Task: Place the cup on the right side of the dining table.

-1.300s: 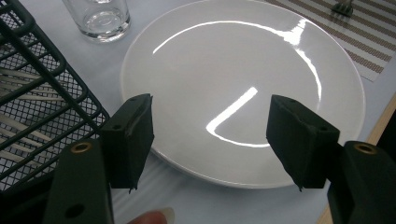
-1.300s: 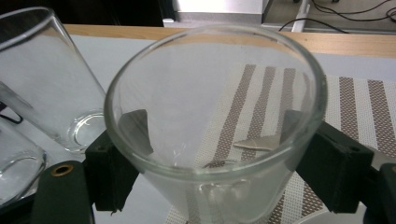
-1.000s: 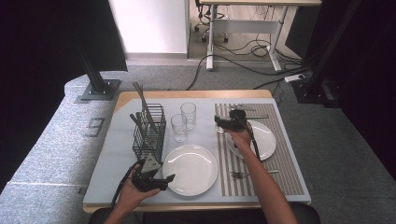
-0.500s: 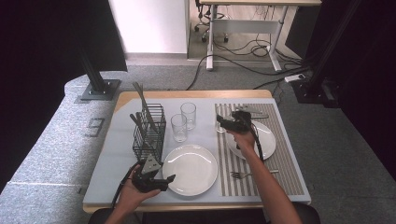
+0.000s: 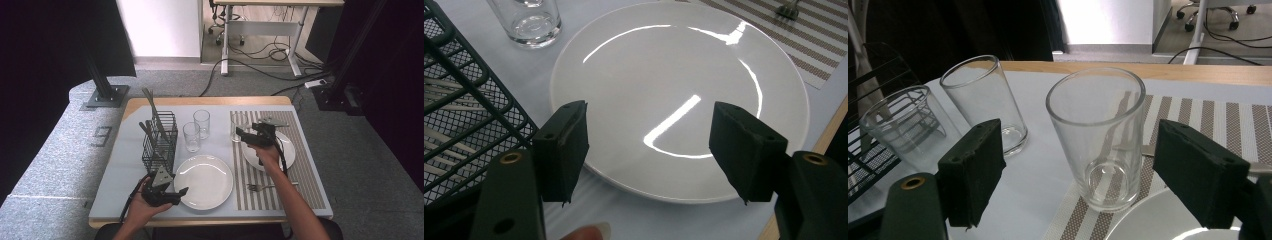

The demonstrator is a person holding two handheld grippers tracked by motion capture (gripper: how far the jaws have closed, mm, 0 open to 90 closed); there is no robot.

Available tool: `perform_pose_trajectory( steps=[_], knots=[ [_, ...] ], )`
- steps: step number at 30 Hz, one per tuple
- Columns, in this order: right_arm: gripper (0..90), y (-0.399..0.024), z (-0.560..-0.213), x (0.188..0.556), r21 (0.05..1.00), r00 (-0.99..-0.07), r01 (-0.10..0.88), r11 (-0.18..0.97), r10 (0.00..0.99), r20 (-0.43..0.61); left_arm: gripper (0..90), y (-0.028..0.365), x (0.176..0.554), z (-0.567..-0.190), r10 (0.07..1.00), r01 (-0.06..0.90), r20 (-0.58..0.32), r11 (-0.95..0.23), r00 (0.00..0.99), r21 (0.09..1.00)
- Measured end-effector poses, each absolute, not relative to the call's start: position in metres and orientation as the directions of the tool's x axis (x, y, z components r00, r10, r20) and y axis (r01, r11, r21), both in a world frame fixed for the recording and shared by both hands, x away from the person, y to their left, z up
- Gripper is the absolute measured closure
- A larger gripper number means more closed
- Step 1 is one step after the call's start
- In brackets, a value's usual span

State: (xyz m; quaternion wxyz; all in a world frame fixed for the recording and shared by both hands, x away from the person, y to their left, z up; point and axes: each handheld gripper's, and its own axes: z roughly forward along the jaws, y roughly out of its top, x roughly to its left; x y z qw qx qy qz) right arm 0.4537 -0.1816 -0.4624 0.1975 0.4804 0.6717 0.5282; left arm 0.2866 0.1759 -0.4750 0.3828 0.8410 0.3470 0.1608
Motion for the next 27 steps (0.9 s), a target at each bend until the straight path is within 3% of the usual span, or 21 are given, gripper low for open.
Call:
perform_pose_trajectory(
  steps=[27],
  knots=[
    [25.3,-0.216,-0.481,0.396,0.895,-0.493,0.447,-0.014,0.830,0.260,32.1,0.176,0.287,-0.475,0.712,0.465,0.005,-0.464,0.702,0.754]
  ],
)
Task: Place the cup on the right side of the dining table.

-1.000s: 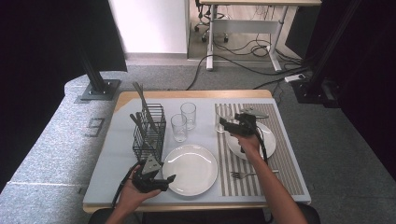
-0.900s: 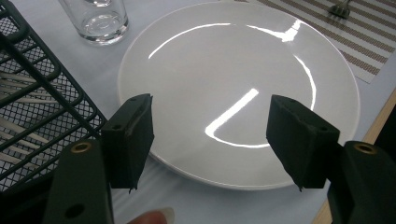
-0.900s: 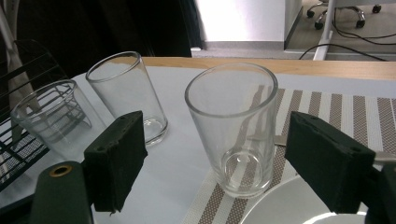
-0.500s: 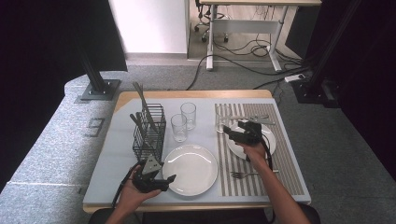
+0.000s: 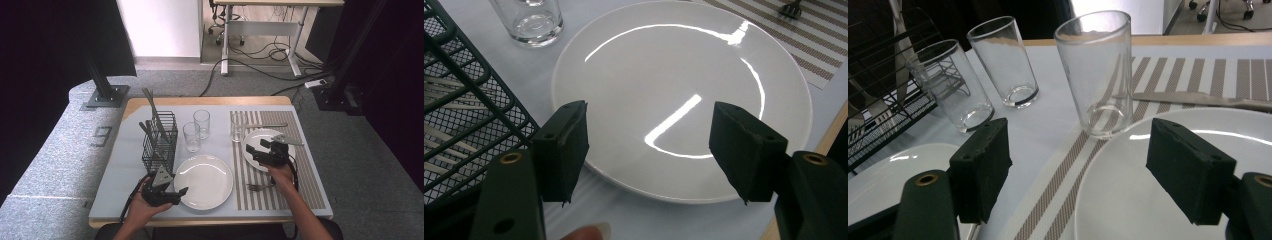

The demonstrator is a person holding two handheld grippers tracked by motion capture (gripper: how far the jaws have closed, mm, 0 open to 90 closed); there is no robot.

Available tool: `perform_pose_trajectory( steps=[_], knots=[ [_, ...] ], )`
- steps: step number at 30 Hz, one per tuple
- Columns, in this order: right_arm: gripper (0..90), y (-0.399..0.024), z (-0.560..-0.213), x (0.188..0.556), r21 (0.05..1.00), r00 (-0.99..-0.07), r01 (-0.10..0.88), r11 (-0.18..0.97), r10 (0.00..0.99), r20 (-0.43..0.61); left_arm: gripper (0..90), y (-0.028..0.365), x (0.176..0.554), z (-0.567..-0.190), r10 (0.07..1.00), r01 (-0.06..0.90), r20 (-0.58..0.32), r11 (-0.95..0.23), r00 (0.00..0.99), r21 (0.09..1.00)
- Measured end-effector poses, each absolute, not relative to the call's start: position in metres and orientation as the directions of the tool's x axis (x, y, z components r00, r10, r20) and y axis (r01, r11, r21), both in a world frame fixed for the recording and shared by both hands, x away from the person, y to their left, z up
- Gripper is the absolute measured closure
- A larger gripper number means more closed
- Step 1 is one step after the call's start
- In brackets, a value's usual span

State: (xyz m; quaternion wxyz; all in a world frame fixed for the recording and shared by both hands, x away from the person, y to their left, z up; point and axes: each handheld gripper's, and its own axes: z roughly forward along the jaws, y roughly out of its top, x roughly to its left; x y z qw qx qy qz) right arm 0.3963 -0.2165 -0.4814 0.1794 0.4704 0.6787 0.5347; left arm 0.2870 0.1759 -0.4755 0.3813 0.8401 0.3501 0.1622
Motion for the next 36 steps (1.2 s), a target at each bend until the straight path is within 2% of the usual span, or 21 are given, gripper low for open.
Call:
perform_pose_trajectory(
  steps=[12,21,36],
  knots=[
    [26.8,-0.231,-0.489,0.376,0.888,-0.504,0.460,-0.019,0.818,0.278,32.1,0.177,0.287,-0.475,0.714,0.465,0.004,-0.461,0.700,0.756],
    [27.0,-0.230,-0.489,0.357,0.889,-0.537,0.457,0.023,0.804,0.255,32.2,0.176,0.287,-0.475,0.711,0.463,0.008,-0.465,0.703,0.755],
    [27.3,-0.229,-0.487,0.356,0.892,-0.542,0.451,0.024,0.802,0.252,32.2,0.176,0.288,-0.476,0.710,0.463,0.011,-0.470,0.704,0.752]
  ],
)
